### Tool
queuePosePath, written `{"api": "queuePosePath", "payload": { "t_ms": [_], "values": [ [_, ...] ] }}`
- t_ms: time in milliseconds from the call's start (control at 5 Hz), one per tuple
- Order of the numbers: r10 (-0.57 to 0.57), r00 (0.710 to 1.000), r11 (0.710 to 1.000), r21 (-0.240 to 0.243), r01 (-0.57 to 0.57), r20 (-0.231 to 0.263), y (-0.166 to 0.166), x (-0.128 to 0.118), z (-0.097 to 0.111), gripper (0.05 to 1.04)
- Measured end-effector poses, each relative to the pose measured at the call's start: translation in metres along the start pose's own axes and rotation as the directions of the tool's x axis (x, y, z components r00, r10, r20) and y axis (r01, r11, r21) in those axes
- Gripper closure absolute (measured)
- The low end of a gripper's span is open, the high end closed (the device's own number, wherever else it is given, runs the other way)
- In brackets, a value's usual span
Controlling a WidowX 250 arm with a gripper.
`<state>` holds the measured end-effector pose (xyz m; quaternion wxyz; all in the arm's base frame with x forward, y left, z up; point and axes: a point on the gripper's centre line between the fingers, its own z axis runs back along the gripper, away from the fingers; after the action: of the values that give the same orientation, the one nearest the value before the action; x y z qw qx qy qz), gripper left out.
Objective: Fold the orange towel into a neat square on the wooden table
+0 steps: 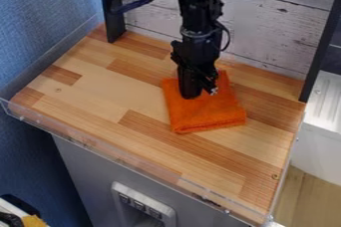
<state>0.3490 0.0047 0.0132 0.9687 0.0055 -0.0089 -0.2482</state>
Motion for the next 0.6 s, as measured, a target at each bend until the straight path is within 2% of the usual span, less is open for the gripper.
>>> {"api": "queuePosePath", "payload": {
  "t_ms": [200,600],
  "values": [
    [0.03,1.0,1.0,0.006,-0.03,0.006,0.001,0.001,-0.002,1.021],
    [0.168,0.986,0.986,-0.001,-0.168,0.007,0.012,-0.003,-0.003,1.021]
  ]
}}
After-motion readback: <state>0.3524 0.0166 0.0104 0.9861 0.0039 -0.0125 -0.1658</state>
